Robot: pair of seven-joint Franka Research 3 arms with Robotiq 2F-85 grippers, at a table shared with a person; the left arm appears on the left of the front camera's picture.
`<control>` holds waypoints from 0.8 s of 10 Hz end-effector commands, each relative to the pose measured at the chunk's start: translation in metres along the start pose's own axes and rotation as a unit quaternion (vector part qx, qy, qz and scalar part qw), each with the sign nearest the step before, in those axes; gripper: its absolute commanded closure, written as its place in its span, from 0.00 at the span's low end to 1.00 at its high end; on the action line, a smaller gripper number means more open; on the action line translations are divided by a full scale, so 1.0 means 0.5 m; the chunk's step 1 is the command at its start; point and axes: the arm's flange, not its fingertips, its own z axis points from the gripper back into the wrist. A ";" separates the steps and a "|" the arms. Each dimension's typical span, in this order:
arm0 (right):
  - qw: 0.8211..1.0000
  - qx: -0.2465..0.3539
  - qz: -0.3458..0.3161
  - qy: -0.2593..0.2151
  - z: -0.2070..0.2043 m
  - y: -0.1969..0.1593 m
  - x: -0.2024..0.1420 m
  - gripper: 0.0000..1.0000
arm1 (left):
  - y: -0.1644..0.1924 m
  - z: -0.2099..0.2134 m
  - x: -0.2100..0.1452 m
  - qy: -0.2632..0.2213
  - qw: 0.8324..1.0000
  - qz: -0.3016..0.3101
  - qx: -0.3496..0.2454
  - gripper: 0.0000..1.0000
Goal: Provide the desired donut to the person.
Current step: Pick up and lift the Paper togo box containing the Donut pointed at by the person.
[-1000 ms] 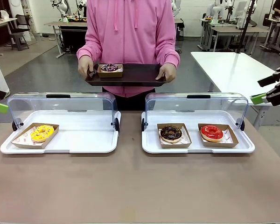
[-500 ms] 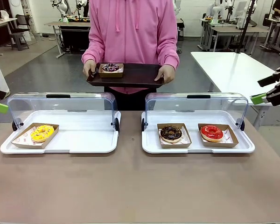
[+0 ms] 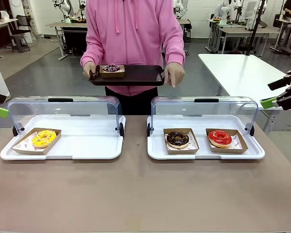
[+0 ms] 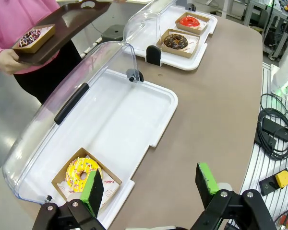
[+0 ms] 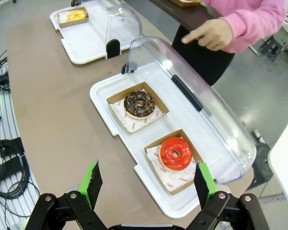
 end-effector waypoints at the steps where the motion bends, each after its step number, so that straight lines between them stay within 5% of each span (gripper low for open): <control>1: 1.000 0.005 0.004 -0.003 -0.004 -0.001 0.000 0.00 | 0.003 0.003 -0.002 -0.004 1.000 0.001 0.005 0.00; 8: 1.000 0.005 0.004 -0.003 -0.004 -0.001 0.000 0.00 | 0.003 0.003 -0.002 -0.004 1.000 0.001 0.005 0.00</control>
